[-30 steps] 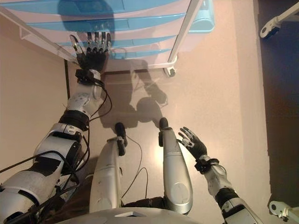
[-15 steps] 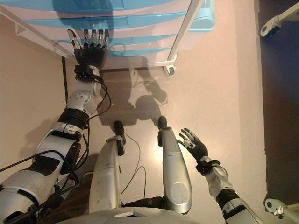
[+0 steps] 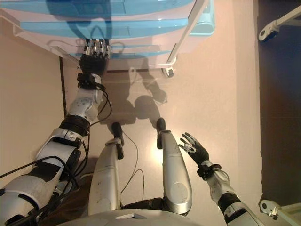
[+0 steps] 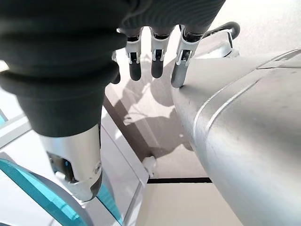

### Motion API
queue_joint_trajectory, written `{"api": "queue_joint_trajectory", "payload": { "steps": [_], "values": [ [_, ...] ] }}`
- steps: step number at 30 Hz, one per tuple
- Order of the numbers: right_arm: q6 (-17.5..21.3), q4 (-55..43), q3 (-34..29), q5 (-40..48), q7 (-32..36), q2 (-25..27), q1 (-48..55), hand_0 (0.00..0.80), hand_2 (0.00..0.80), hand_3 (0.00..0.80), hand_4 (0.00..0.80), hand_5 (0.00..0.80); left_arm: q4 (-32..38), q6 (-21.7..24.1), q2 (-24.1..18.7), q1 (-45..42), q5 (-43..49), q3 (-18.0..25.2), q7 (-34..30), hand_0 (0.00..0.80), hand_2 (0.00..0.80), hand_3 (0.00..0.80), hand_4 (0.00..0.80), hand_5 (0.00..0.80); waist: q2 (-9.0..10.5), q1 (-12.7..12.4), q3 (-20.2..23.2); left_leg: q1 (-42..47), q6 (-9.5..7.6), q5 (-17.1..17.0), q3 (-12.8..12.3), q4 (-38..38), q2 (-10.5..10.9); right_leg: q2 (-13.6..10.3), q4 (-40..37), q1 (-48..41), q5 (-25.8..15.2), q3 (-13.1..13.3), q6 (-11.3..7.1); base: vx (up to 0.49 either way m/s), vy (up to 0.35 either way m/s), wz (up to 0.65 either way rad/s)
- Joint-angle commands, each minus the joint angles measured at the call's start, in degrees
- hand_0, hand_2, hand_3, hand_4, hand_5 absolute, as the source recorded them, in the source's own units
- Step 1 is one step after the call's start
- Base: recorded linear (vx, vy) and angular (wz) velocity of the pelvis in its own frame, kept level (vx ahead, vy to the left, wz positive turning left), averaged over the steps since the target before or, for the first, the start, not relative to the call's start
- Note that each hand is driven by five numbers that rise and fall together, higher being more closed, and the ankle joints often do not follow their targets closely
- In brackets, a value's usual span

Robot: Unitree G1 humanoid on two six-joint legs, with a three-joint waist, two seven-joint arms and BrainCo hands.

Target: Open the drawer and pick up the medicine

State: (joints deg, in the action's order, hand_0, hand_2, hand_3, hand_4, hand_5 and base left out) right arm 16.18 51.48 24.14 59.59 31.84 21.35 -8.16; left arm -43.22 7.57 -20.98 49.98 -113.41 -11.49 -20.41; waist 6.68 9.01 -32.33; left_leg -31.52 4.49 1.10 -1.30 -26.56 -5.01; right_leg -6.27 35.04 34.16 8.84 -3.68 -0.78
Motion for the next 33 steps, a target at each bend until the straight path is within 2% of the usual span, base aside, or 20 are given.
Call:
{"api": "queue_joint_trajectory", "payload": {
  "steps": [1,13,22,33],
  "values": [
    [-0.67,-0.69,2.52,-0.04,2.09,0.72,4.47,0.000,0.000,0.000,0.000,0.000,7.66,-1.79,-3.72,9.67,0.41,1.92,-11.86,0.800,0.800,0.800,0.800,0.800,-0.65,-1.79,2.53,-1.46,-2.16,4.47,-2.78,-2.21,1.98,0.03,-9.51,-0.97,-7.32,0.00,-2.12,-0.010,-0.039,0.04],
    [0.02,-1.54,2.54,-2.41,1.59,-0.47,4.88,0.000,0.000,0.000,0.000,0.000,-3.40,-9.74,-4.16,2.06,0.68,4.08,-18.89,0.800,0.800,0.800,0.800,0.800,-0.18,-2.95,2.53,1.78,-1.20,2.61,-1.15,0.80,0.83,1.25,-12.12,-5.66,-6.85,-2.07,-1.81,-0.008,-0.058,0.03],
    [-0.22,-5.85,1.62,-5.29,-0.63,-1.41,6.46,0.000,0.000,0.000,0.000,0.000,-6.01,-14.40,-1.25,-9.47,3.76,6.45,-25.06,0.800,0.800,0.800,0.800,0.800,0.08,-4.70,2.53,3.47,-0.87,1.35,1.27,2.67,0.66,2.56,-13.42,-8.42,-6.27,-3.60,-1.45,-0.011,-0.059,0.06],
    [-1.47,-8.45,-0.24,-7.61,-1.02,-1.94,7.32,0.000,0.000,0.000,0.000,0.000,-10.92,-17.95,2.17,-22.70,7.31,8.56,-33.24,0.800,0.800,0.800,0.800,0.800,0.63,-7.19,2.53,4.75,-0.83,0.34,4.06,4.25,0.70,3.49,-14.33,-10.71,-5.79,-5.69,-1.37,-0.009,-0.033,0.05]
  ]
}}
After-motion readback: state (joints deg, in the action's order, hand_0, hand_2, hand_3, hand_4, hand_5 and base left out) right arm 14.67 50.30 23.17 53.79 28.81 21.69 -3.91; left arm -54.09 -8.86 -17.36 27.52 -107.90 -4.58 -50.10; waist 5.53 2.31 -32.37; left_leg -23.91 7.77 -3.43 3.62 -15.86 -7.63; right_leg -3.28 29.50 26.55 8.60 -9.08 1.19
